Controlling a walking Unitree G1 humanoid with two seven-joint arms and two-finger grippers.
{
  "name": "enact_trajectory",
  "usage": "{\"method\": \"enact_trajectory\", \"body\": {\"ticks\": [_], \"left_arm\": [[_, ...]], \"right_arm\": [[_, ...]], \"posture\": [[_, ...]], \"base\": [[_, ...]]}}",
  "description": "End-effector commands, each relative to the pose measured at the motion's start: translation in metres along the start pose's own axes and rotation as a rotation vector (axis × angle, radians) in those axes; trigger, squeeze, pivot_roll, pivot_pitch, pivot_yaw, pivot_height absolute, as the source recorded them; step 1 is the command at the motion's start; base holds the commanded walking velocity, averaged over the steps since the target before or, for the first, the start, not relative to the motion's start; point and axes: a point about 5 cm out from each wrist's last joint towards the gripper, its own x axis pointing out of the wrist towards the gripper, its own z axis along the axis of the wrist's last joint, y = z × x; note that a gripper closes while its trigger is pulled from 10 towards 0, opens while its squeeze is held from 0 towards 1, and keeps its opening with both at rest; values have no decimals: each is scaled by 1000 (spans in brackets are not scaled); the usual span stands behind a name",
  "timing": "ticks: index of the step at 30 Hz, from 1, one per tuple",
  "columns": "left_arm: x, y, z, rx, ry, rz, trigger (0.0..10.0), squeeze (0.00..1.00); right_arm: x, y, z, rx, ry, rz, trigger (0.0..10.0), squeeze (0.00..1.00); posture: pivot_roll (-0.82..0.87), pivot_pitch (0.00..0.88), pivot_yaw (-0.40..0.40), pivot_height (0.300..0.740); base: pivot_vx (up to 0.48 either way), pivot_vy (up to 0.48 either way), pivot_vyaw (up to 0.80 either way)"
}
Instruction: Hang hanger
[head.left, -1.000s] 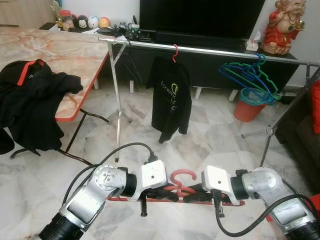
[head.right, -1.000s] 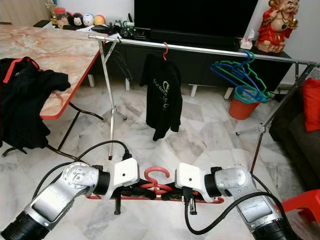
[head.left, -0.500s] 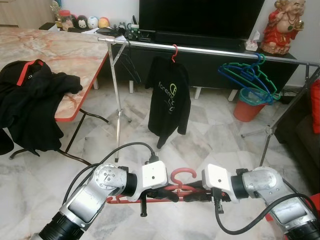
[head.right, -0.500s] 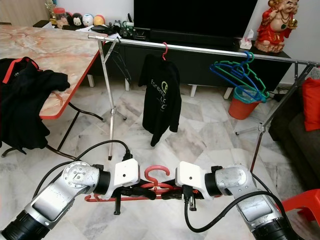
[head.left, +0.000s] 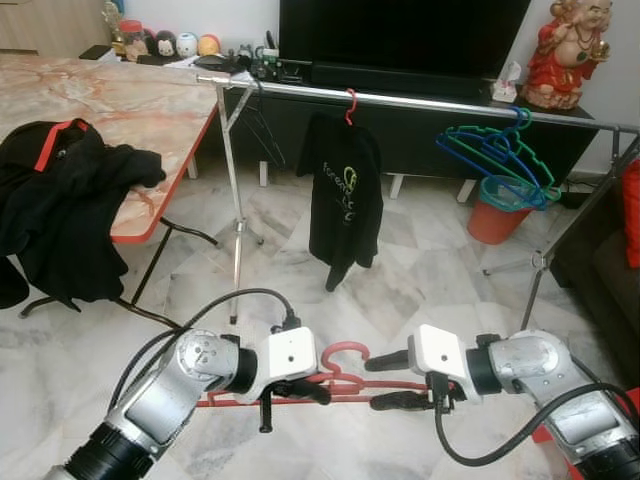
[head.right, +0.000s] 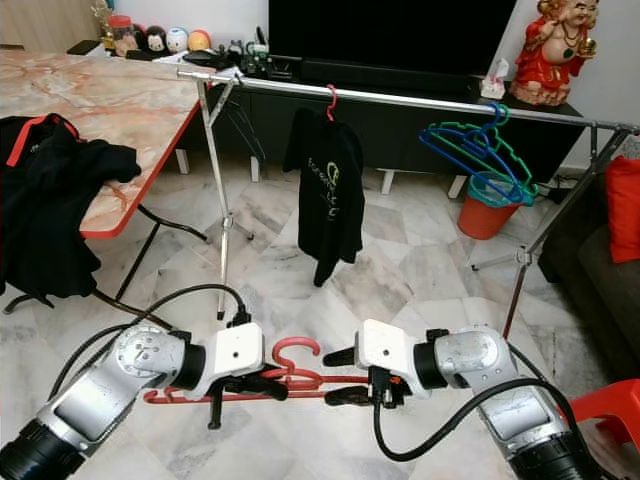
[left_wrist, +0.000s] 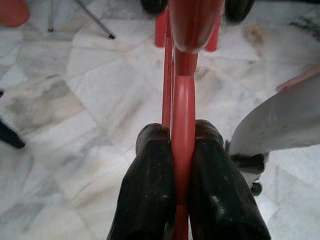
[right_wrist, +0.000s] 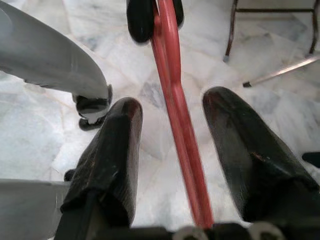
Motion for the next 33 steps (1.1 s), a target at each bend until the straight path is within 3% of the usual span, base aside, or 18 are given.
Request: {"method": "enact_trajectory", "body": {"ticks": [1, 2, 3, 4, 6, 9, 11, 15, 16, 17, 18, 21, 24, 26, 27, 29, 30, 33], "left_arm": [[-7, 6, -7, 3, 22, 52, 0, 0], [-11, 8, -11, -3, 36, 75, 0, 0], [-14, 11, -15, -11, 48, 97, 0, 0], [-14, 11, -15, -11, 48, 97, 0, 0], [-27, 14, -25, -33, 85, 140, 0, 0], [-36, 15, -34, -55, 116, 166, 0, 0], [-42, 16, -42, -77, 134, 199, 0, 0], [-42, 16, -42, -77, 134, 199, 0, 0], [-45, 25, -53, -131, 127, 346, 10000, 0], [-50, 35, -73, -237, 126, 583, 10000, 0], [-50, 35, -73, -237, 126, 583, 10000, 0], [-55, 36, -97, -380, 155, 743, 10000, 0], [-59, 15, -147, -617, 277, 931, 10000, 0], [-59, 7, -158, -659, 322, 960, 10000, 0], [-55, -10, -175, -752, 373, 985, 10000, 0], [-51, -18, -181, -781, 397, 990, 10000, 0], [-43, -34, -191, -829, 433, 996, 10000, 0], [-35, -51, -200, -900, 466, 1003, 10000, 0]], "right_arm": [[-14, -11, -9, 23, 35, -94, 10000, 729], [-18, -15, -13, 32, 47, -144, 10000, 149], [-23, -21, -18, 42, 59, -206, 10000, 0], [-23, -21, -18, 42, 59, -206, 10000, 0], [-39, -42, -37, 104, 132, -444, 10000, 0], [-49, -50, -53, 172, 182, -577, 10000, 0], [-50, -53, -62, 246, 181, -650, 10000, 0], [-50, -53, -62, 246, 181, -650, 10000, 0], [-44, -56, -78, 343, 180, -772, 10000, 0], [-35, -53, -97, 486, 198, -916, 10000, 0], [-35, -53, -97, 486, 198, -916, 10000, 0], [-27, -42, -114, 628, 223, -1013, 10000, 0], [-6, -12, -139, 845, 245, -1087, 10000, 0], [0, -4, -144, 888, 257, -1092, 10000, 0], [12, 14, -153, 987, 268, -1091, 10000, 0], [18, 25, -158, 1033, 288, -1092, 10000, 0], [29, 44, -167, 1105, 329, -1088, 10000, 0], [38, 68, -176, 1185, 375, -1083, 10000, 0]], "posture": [[21, 0, -120, 740], [23, 0, -120, 740], [23, 0, -120, 740], [23, 0, -120, 740], [29, 0, -119, 740], [29, 0, -118, 740], [30, 0, -116, 740], [30, 0, -116, 740], [33, 0, -110, 740], [33, 0, -110, 740], [33, 0, -110, 740], [36, 0, -109, 740], [38, 0, -108, 740], [36, 0, -108, 740], [41, 0, -108, 740], [44, 0, -110, 740], [46, 0, -110, 740], [46, 0, -111, 740]], "base": [[0, 0, 0], [0, 0, 0], [0, 0, 0], [0, 0, 0], [0, 0, 0], [0, 0, 0], [0, 0, 0], [0, 0, 0], [0, 0, 0], [0, 0, 0], [0, 0, 0], [0, 0, 0], [0, 0, 0], [0, 0, 0], [0, 0, 0], [0, 0, 0], [0, 0, 0], [0, 0, 0]]}}
